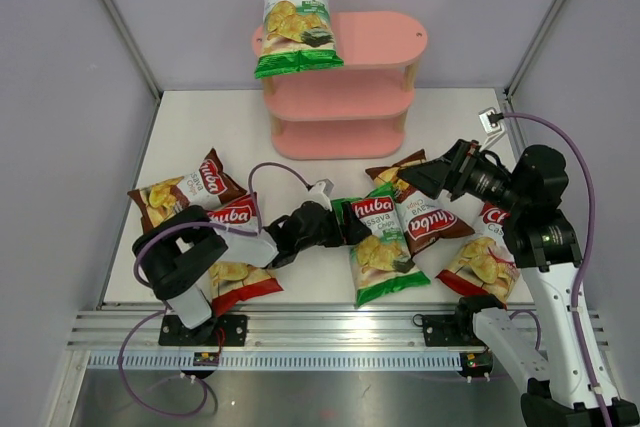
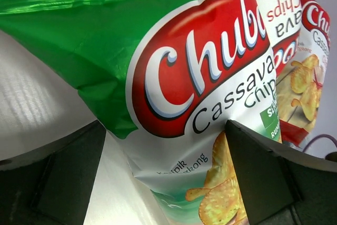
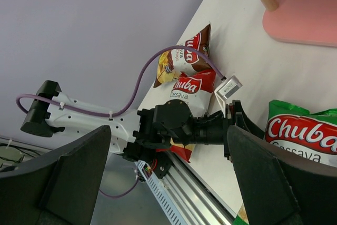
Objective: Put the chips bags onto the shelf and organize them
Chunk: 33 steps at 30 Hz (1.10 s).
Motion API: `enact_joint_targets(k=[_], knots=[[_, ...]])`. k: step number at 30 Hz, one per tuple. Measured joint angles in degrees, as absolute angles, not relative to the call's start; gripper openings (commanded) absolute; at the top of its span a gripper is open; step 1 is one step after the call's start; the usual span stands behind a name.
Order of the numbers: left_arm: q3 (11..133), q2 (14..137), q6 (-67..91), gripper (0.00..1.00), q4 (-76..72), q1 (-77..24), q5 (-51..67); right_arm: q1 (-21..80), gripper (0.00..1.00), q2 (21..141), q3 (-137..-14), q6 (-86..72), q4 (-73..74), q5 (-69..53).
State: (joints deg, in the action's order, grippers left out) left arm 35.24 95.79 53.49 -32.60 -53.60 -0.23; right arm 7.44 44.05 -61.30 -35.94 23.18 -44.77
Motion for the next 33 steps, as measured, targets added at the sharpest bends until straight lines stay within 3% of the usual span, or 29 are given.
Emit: enact_joint_targets(k=[4,5,6,11,14,15,22,33], knots=[[34.6,97.0,53.3,0.84,-35.0,-53.7,-1.4,7.4,0.99,44.1,-60.0,-36.5,21.8,-44.9],[34.2,97.7,53.5,0.70,-36.7,-53.7,-1.3,7.4,1.00,44.1,-59.7,-36.6,21.6,-44.9],[33.7,98.2,54.0,0.63,-38.6,-53.7,-1.3,7.4,1.00,44.0,-59.4,-36.7,21.4,-45.1],[30.6,98.4,55.3,0.42,-46.9,-53.8,-1.7,7.4,0.99,44.0,-58.5,-37.1,20.8,-45.2],[28.6,95.9,56.2,0.25,-48.2,-54.0,-2.7,7.4,1.00,43.8,-57.7,-37.1,20.6,-45.1],[27.7,94.3,56.5,0.15,-47.8,-54.0,-3.4,7.4,0.99,43.7,-57.3,-37.1,20.6,-45.1],[22.8,79.6,57.1,0.00,-36.6,-53.5,-11.4,7.4,0.99,43.3,-49.0,-38.0,17.2,-43.0],[21.5,62.9,58.6,0.00,-16.9,-50.4,-16.5,7.4,0.99,46.6,-32.3,-45.5,2.9,-44.8]])
